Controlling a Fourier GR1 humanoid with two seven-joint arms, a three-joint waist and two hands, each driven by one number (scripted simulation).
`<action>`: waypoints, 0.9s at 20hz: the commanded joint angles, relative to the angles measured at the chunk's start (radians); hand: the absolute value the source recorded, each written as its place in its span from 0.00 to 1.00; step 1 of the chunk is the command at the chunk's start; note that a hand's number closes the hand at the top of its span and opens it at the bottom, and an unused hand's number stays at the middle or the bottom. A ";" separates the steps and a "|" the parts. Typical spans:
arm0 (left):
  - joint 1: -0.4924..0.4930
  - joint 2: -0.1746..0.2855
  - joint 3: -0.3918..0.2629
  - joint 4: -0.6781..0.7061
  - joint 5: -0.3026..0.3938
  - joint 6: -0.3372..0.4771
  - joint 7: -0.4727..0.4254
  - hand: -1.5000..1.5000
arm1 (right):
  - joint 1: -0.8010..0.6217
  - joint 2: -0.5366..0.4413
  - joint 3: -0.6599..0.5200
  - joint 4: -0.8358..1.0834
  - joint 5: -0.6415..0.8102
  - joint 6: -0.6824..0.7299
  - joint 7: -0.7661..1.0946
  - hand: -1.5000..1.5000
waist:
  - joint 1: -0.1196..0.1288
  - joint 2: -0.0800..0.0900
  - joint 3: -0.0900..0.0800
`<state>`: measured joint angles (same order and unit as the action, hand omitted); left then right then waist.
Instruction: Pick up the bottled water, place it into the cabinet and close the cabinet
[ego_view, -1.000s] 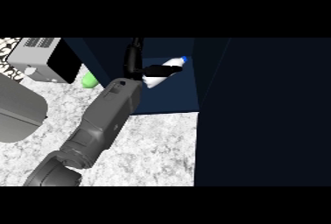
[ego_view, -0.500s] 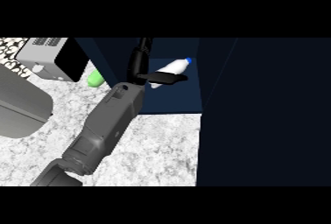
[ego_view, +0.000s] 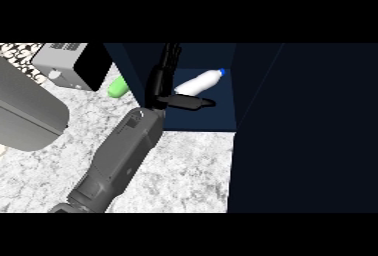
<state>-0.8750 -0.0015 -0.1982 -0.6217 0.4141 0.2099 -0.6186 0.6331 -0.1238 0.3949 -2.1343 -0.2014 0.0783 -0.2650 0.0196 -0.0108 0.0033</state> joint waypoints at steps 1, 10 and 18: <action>0.166 0.056 0.004 -0.185 0.039 -0.011 0.062 0.00 | 0.018 -0.009 -0.002 -0.031 -0.012 -0.003 0.009 0.00 | 0.035 -0.013 -0.003; 0.497 0.033 -0.186 -0.722 0.024 0.116 0.210 0.00 | -0.003 0.024 0.063 -0.052 0.053 -0.055 0.044 0.00 | 0.043 -0.013 -0.003; 0.833 0.170 -0.297 -1.179 0.009 0.113 0.293 0.00 | -0.007 -0.104 0.110 -0.111 0.138 0.022 0.094 1.00 | -0.002 0.003 -0.004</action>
<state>-0.1661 0.1244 -0.4637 -1.6281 0.4299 0.3139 -0.3454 0.6201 -0.1765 0.4552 -2.1948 -0.1183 0.0768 -0.2107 0.0368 -0.0136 0.0007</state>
